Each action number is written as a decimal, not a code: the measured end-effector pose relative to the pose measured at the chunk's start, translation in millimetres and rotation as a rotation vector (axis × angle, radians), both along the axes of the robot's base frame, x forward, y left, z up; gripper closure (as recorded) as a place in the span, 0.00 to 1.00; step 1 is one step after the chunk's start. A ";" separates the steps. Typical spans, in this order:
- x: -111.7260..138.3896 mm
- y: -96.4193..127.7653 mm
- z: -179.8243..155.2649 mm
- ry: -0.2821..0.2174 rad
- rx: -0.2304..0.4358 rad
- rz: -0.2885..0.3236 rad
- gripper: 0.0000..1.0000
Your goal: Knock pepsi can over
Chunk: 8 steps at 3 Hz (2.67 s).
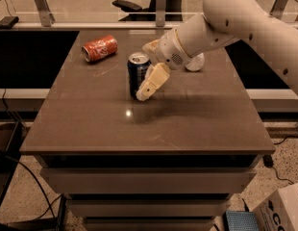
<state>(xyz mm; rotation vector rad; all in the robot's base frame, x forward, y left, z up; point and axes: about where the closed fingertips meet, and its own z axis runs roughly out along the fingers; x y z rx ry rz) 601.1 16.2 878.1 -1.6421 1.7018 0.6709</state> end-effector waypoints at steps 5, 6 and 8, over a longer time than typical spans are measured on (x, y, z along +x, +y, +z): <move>-4.3 10.9 -7.2 0.014 0.027 0.018 0.64; -2.3 8.7 -4.7 0.010 0.033 0.014 0.87; 4.5 -1.8 6.2 -0.007 0.021 0.000 1.00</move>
Offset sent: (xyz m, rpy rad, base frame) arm -0.0044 0.0079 -0.0084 0.0372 0.0203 0.0014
